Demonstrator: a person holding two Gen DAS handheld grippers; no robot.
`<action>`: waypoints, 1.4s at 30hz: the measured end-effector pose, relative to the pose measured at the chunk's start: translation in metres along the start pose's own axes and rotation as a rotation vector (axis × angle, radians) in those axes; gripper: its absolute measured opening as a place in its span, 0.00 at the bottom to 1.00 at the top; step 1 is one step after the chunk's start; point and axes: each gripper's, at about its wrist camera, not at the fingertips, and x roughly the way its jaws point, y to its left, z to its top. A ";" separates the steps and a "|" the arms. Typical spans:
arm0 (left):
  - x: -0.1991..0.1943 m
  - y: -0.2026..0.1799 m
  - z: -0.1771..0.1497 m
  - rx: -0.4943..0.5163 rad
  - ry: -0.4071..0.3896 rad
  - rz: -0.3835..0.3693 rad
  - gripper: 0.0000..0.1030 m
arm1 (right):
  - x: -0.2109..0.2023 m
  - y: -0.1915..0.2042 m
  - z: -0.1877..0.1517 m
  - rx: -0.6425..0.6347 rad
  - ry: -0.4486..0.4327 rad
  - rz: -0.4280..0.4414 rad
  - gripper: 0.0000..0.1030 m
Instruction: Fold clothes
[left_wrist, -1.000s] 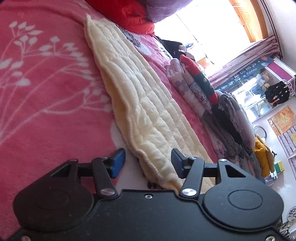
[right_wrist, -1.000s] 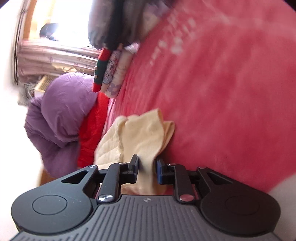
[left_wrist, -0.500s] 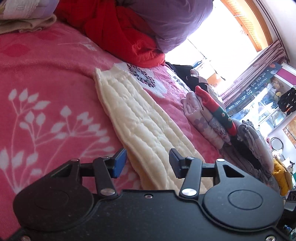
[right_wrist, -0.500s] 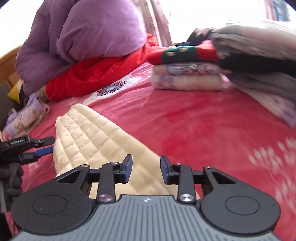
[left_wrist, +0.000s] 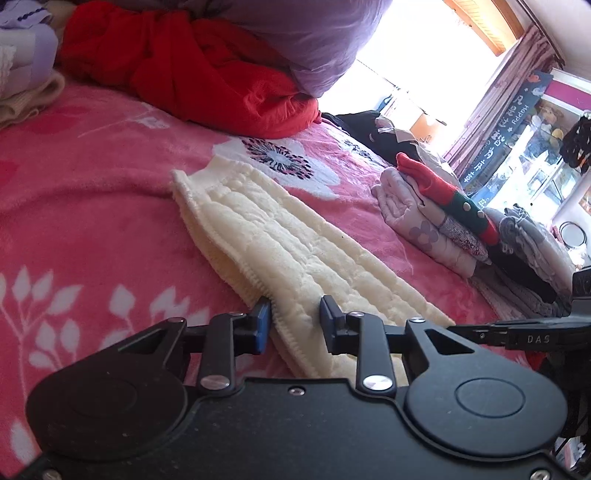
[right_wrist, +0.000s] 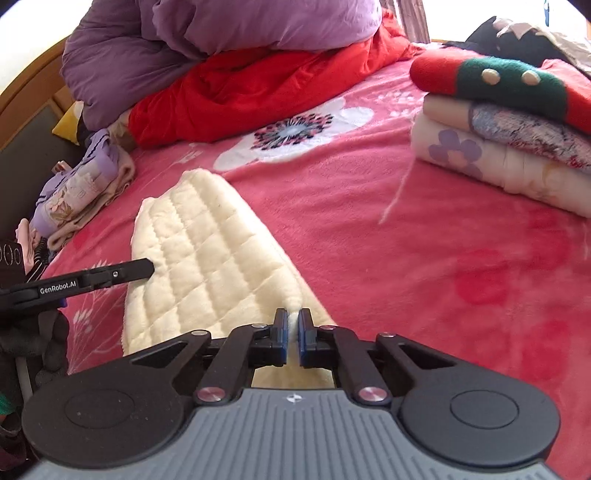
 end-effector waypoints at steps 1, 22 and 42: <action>0.000 -0.002 0.000 0.022 -0.012 -0.003 0.20 | -0.004 -0.001 0.001 0.009 -0.018 -0.001 0.07; 0.014 0.049 0.029 -0.276 -0.070 -0.024 0.08 | -0.004 0.085 -0.028 -0.239 -0.083 -0.089 0.44; -0.005 0.010 0.037 0.025 -0.190 0.108 0.14 | -0.013 0.099 -0.061 -0.164 -0.146 -0.076 0.53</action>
